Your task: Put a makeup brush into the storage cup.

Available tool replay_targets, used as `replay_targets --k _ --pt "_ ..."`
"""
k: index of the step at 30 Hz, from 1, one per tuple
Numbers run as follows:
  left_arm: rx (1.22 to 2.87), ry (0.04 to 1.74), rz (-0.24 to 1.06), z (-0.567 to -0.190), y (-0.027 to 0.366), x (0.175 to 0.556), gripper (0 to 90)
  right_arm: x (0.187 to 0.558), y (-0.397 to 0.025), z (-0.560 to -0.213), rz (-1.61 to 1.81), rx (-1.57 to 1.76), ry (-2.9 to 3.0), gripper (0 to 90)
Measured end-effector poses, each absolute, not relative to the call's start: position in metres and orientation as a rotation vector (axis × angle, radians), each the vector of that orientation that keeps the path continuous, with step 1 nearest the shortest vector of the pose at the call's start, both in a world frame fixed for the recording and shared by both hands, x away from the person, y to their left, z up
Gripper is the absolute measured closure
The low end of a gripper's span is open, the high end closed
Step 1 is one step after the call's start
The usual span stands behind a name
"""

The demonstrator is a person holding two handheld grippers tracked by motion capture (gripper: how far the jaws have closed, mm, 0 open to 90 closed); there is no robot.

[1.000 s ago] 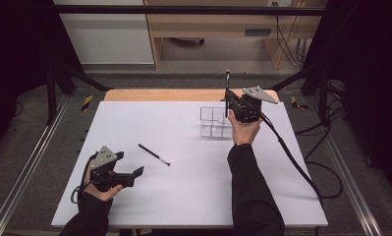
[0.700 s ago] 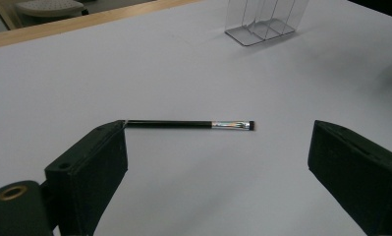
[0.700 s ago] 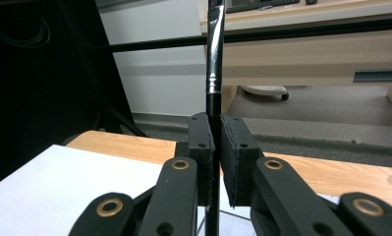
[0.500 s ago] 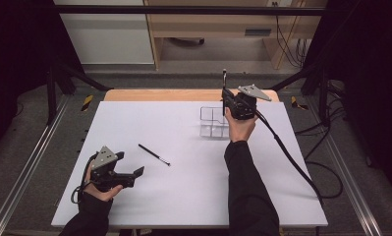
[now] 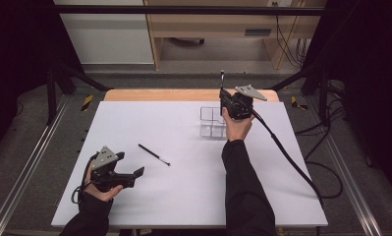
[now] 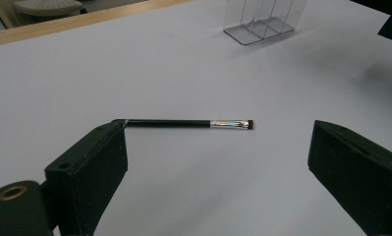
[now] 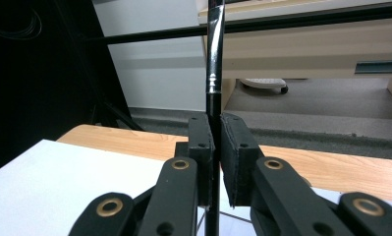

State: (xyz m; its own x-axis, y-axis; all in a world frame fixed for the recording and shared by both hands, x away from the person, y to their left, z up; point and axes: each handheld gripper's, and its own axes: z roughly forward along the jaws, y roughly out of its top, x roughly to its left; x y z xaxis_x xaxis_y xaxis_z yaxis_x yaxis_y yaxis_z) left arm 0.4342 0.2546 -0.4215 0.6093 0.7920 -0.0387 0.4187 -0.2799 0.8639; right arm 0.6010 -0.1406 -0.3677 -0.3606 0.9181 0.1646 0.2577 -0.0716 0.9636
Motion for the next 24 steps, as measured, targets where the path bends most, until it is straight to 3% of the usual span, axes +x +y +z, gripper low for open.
replay_targets --k 24 --pt "1.91 0.963 0.507 -0.422 0.254 0.434 6.9 0.611 -0.134 -0.385 1.435 1.286 1.66 84.2"
